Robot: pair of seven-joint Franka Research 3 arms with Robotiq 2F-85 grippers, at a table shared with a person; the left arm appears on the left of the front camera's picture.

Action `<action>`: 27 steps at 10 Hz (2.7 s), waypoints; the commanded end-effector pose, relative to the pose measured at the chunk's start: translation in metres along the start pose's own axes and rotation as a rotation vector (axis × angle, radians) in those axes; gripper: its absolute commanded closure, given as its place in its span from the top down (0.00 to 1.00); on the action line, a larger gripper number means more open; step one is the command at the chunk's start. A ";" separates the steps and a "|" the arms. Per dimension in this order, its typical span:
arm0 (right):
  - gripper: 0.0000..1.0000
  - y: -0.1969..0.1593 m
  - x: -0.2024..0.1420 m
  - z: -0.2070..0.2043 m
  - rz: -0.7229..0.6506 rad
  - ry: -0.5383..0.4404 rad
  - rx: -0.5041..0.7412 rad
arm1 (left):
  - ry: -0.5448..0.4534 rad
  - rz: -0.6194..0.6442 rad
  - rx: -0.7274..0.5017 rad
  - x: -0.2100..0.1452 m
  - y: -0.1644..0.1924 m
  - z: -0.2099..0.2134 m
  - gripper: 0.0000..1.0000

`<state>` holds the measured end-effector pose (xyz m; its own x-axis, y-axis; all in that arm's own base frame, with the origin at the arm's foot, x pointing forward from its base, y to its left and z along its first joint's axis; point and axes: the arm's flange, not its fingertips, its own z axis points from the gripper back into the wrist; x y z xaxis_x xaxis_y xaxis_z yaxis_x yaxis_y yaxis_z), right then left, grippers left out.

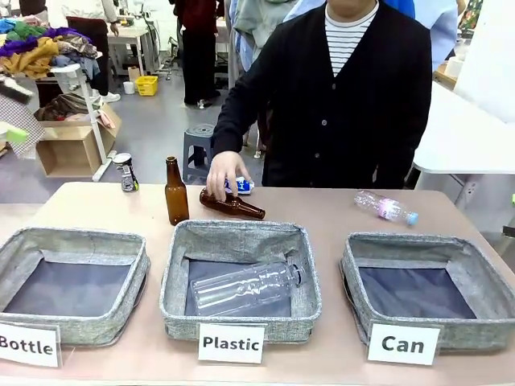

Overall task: Sort the can waste into the basket.
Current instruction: Pick up the can waste from the table and place it in the right Fabric basket.

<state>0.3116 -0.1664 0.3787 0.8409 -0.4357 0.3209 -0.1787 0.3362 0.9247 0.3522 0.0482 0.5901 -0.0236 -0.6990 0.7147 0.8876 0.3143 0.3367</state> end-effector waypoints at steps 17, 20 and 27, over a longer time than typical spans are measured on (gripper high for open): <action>1.00 0.001 0.003 0.000 0.026 -0.013 0.014 | -0.098 0.071 -0.049 -0.016 0.007 -0.022 1.00; 1.00 0.001 0.003 0.000 0.026 -0.013 0.014 | -0.296 0.328 -0.001 -0.125 -0.010 -0.021 1.00; 1.00 0.001 0.003 0.000 0.026 -0.013 0.014 | -0.311 0.769 -0.011 -0.234 -0.035 0.104 1.00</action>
<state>0.3115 -0.1667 0.3787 0.8410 -0.4359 0.3205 -0.1787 0.3352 0.9250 0.2703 0.2788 0.4751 0.4742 -0.0948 0.8753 0.7030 0.6393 -0.3116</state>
